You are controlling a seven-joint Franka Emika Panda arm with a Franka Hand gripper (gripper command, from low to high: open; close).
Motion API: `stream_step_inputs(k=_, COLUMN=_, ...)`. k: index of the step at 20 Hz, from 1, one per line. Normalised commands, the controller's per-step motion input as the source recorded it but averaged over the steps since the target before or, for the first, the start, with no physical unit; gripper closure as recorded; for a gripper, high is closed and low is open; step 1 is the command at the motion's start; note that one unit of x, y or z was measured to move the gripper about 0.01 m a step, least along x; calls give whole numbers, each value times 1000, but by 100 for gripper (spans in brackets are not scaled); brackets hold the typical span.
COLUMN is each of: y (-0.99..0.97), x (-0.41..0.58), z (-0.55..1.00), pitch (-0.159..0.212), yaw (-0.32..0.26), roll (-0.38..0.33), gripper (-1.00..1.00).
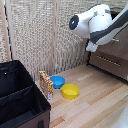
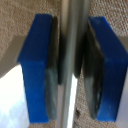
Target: Kindly move your gripper toward the top drawer's handle. With caution, hold the handle robustly using your gripper and pull open the top drawer. Let the handle go. Relocate your gripper to the bowl placed in the background. Gently hold the bowl using your gripper. Bring the gripper and the bowl to the ajar drawer. Softly release the bowl into it.
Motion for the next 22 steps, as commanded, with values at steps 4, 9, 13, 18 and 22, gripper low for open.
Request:
stream_step_inputs(k=4, y=17, x=141, z=54, pitch=31, yaw=0, roll=30, gripper=-100)
stream_step_inputs(k=9, y=497, x=219, z=245, pitch=21, yaw=0, roll=0, gripper=-100)
stream_step_inputs(k=13, y=682, x=187, z=297, pitch=87, yaw=-8, roll=108, gripper=-100)
stream_step_inputs(k=18, y=458, x=175, z=86, pitch=117, yaw=-91, roll=320, gripper=-100)
stream_step_inputs(k=22, y=119, x=165, z=0, pitch=125, yaw=-221, roll=374, gripper=-100)
